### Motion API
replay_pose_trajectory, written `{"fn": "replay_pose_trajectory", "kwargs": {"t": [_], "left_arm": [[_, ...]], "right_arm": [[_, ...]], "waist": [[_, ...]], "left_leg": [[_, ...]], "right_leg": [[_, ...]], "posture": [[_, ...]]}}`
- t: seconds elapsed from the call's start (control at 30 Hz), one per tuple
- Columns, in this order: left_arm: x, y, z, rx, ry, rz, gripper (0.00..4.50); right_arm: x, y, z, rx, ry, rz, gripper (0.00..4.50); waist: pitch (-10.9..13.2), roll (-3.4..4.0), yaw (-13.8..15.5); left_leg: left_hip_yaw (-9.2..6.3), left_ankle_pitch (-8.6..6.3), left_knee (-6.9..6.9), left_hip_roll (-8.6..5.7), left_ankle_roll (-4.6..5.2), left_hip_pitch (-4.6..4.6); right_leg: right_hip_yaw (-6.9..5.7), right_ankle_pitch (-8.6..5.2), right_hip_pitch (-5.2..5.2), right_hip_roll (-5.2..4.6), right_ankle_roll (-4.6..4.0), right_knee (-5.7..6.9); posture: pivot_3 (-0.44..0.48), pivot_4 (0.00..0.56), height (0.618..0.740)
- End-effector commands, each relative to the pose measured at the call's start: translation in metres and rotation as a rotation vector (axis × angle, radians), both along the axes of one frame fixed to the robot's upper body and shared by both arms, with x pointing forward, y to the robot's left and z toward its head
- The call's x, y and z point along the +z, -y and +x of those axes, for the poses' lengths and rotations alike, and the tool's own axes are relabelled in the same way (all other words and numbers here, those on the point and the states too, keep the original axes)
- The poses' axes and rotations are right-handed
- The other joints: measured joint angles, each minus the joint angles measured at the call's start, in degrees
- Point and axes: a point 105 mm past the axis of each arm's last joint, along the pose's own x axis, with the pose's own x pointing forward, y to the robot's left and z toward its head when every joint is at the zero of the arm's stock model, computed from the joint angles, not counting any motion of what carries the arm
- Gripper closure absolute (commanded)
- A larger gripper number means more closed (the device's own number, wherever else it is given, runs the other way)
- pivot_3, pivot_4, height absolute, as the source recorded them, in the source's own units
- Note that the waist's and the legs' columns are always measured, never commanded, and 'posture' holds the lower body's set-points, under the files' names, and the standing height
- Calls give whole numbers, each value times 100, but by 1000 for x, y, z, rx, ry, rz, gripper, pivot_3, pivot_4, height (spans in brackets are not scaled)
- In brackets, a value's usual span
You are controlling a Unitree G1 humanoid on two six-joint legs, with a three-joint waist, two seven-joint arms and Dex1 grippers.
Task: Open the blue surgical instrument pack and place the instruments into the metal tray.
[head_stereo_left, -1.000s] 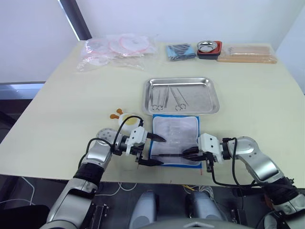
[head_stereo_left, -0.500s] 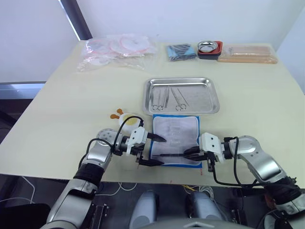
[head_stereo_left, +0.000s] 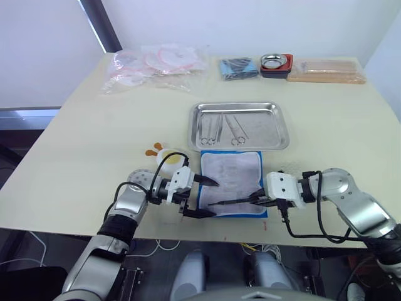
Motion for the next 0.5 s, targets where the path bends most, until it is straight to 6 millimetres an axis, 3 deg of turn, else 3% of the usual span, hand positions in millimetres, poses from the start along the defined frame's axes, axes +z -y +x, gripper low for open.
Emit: {"fn": "replay_pose_trajectory", "kwargs": {"t": [0.03,0.5], "left_arm": [[-32,-11,-7,51,-114,100,0],[-32,-10,-6,46,-113,102,0]], "right_arm": [[12,4,0,21,52,-41,4431],[25,40,0,-29,78,-149,4431]], "waist": [[0,0,3],[1,0,14]], "left_leg": [[0,0,0,0,0,-1],[-1,0,0,0,0,-1]], "right_leg": [[0,0,0,-1,0,-1],[-2,0,0,-2,0,-4]], "posture": [[0,150,740],[0,150,740]]}}
